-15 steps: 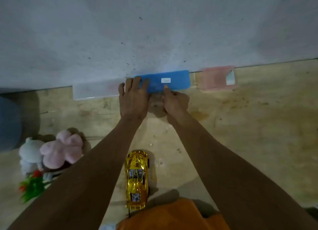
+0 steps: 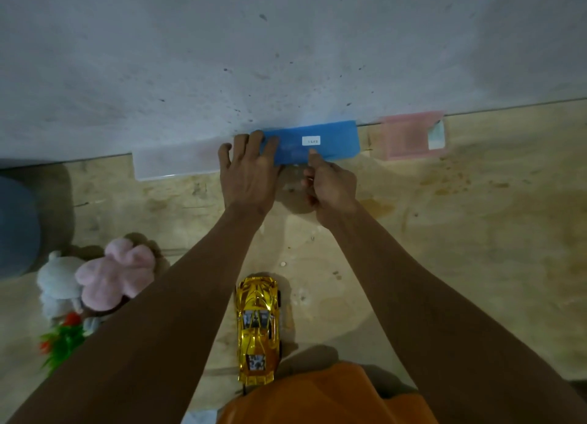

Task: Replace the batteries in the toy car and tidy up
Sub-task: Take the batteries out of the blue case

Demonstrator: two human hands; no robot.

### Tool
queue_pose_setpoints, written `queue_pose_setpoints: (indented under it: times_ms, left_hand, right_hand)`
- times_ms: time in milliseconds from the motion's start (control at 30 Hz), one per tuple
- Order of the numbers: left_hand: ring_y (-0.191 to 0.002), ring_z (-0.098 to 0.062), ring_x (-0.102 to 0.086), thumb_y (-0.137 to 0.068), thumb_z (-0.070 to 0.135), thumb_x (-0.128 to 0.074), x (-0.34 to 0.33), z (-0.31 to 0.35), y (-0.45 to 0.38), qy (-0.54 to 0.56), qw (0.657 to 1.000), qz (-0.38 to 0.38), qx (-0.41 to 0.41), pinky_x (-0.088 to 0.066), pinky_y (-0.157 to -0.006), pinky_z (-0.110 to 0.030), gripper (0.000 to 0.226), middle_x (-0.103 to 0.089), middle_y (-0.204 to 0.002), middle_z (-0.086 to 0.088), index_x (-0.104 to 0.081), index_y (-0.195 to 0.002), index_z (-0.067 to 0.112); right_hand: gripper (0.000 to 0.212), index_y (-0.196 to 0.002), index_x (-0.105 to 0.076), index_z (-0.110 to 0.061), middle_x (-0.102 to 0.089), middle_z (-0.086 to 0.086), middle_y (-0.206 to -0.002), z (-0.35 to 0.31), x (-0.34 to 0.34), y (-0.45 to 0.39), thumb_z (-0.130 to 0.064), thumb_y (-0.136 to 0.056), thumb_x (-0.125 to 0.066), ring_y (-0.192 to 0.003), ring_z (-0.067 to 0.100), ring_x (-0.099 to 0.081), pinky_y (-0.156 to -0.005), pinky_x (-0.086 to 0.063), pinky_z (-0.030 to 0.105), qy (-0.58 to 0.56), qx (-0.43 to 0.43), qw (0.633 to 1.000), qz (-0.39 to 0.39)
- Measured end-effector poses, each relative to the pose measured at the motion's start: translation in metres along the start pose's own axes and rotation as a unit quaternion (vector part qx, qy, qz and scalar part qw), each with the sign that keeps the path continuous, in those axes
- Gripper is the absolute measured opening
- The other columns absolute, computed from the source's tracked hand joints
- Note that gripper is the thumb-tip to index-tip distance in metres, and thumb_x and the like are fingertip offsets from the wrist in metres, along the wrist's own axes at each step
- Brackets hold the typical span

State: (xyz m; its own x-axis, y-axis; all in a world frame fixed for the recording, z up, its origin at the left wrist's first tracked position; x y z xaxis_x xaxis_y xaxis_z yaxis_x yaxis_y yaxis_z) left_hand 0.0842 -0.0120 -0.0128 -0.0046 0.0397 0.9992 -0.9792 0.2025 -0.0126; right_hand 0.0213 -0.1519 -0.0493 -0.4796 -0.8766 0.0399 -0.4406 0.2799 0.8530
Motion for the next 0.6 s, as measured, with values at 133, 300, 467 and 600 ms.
queue_pose_setpoints:
  times_ms: [133, 300, 467, 600]
  left_hand:
    - [-0.115, -0.033, -0.052, -0.084, 0.026, -0.073, -0.002, -0.002, 0.002, -0.019, 1.000, 0.017, 0.007, -0.043, -0.100, -0.051, 0.046, -0.060, -0.125, -0.011, -0.060, -0.126, 0.017]
    - [-0.120, -0.033, -0.051, -0.075, 0.023, -0.081, 0.009, 0.003, -0.001, 0.009, 0.998, 0.054, 0.016, -0.045, -0.100, -0.046, 0.072, -0.056, -0.132, -0.013, -0.041, -0.134, 0.017]
    - [-0.129, -0.036, -0.040, -0.072, 0.032, -0.085, 0.015, 0.000, 0.014, -0.023, 0.997, 0.069, 0.013, -0.040, -0.100, -0.047, 0.081, -0.041, -0.145, -0.016, -0.043, -0.141, 0.023]
    - [-0.128, -0.038, -0.040, -0.076, 0.035, -0.083, 0.020, -0.003, 0.016, -0.037, 0.997, 0.064, 0.003, -0.041, -0.098, -0.049, 0.089, -0.039, -0.146, -0.017, -0.035, -0.150, 0.024]
  right_hand:
    - [0.024, -0.078, -0.066, -0.014, -0.062, 0.002, -0.062, -0.004, -0.001, 0.005, -0.033, -0.091, -0.071, -0.049, 0.011, -0.052, -0.045, -0.040, 0.024, -0.009, -0.022, 0.999, 0.026]
    - [0.030, -0.090, -0.070, -0.010, -0.067, 0.001, -0.068, -0.026, -0.003, 0.008, -0.040, -0.086, -0.076, -0.049, 0.010, -0.057, -0.040, -0.038, 0.018, -0.026, 0.014, 1.000, 0.008]
    - [0.036, -0.067, -0.060, -0.014, -0.059, -0.002, -0.053, -0.050, -0.002, 0.007, -0.039, -0.087, -0.075, -0.042, 0.009, -0.053, -0.039, -0.032, 0.019, 0.010, 0.046, 0.999, -0.013]
    - [0.028, -0.069, -0.060, -0.017, -0.062, -0.003, -0.058, -0.065, 0.002, 0.003, -0.031, -0.088, -0.075, -0.047, 0.007, -0.058, -0.042, -0.039, 0.018, 0.033, 0.058, 0.997, -0.047]
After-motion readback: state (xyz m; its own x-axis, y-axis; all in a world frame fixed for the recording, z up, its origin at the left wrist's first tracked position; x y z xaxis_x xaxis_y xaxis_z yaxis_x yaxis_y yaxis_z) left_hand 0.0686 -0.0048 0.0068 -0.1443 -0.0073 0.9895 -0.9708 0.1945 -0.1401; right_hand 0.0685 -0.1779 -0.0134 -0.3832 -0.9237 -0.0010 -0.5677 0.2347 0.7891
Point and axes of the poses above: each hand's wrist, its own y-axis away from the middle knuckle, its own x-axis out of the back of the hand, z = x × y, the point moved 8 cm from there along -y, towards the middle knuckle
